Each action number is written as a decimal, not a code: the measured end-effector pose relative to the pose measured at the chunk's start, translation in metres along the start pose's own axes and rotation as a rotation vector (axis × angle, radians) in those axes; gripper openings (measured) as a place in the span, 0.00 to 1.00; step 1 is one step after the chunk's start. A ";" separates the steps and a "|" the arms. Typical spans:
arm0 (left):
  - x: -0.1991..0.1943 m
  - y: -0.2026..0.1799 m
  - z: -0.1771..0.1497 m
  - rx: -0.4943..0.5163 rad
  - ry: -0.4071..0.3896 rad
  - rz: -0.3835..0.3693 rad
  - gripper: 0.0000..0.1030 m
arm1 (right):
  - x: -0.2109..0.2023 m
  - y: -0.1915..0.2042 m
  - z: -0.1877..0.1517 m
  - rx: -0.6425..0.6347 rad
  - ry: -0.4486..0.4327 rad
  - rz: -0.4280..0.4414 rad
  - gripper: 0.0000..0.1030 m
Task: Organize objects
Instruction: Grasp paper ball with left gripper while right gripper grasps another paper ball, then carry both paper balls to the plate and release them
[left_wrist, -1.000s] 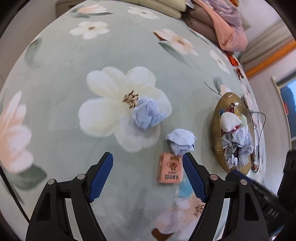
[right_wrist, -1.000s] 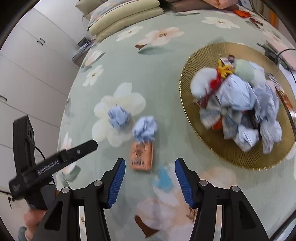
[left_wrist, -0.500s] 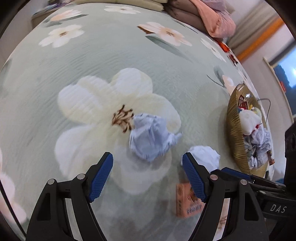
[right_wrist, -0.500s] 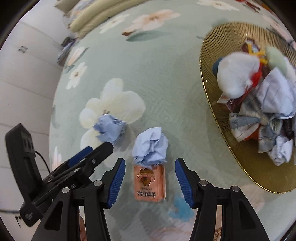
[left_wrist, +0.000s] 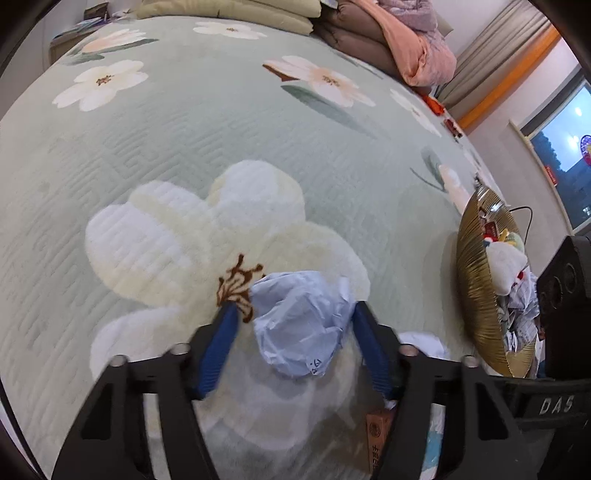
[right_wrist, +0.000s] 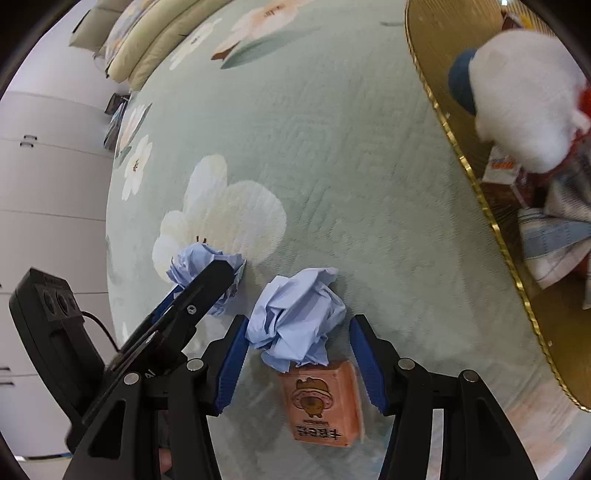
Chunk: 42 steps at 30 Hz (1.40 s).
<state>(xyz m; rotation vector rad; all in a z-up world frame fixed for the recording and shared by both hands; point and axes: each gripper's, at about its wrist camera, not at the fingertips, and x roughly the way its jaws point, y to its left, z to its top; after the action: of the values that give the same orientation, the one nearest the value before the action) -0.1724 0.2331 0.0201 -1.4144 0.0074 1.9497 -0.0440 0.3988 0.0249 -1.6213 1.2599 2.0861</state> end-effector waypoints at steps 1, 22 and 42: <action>0.000 0.001 0.000 -0.007 -0.003 -0.003 0.51 | 0.001 -0.001 0.002 0.016 0.011 0.015 0.53; -0.081 0.010 -0.041 -0.096 -0.030 0.006 0.47 | -0.041 0.018 -0.035 -0.117 -0.058 0.085 0.39; -0.112 -0.174 -0.025 0.129 -0.117 -0.122 0.47 | -0.215 -0.057 -0.059 -0.187 -0.329 -0.183 0.40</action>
<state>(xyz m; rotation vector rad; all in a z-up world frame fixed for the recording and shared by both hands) -0.0406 0.2924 0.1707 -1.1881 -0.0069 1.8928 0.1120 0.4596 0.1830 -1.3272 0.8018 2.2875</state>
